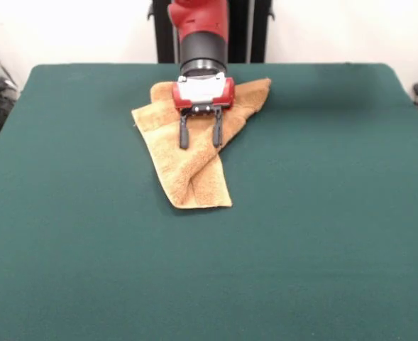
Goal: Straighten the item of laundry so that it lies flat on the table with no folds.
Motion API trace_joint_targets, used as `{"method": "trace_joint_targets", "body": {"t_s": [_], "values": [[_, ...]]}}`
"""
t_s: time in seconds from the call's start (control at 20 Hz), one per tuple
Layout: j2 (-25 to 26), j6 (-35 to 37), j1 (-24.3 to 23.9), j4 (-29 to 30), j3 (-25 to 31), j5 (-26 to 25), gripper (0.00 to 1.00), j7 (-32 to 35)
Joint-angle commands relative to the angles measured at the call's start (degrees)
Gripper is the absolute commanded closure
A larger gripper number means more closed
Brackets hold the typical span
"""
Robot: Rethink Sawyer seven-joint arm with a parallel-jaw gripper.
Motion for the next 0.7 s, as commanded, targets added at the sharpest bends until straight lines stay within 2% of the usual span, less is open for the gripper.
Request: {"method": "trace_joint_targets", "body": {"t_s": [0.05,0.2,0.3,0.35,0.45,0.55,0.7], "values": [[1.8,4.8,2.7,0.0,-0.7,0.4,0.0,-14.0],[0.9,4.4,1.2,-1.8,-1.2,-2.7,0.0,-11.9],[-0.1,3.4,-0.1,-2.9,-2.9,-6.5,0.0,-10.3],[-1.1,1.2,-2.4,-6.5,-3.2,-14.4,0.0,-5.5],[-1.3,-6.1,-6.1,-14.3,-3.2,-26.6,0.0,1.3],[-1.4,-12.8,-8.8,-20.0,-1.5,-34.4,0.0,3.9],[-3.3,-16.9,-11.1,-23.5,2.3,-42.9,0.0,5.3]]}}
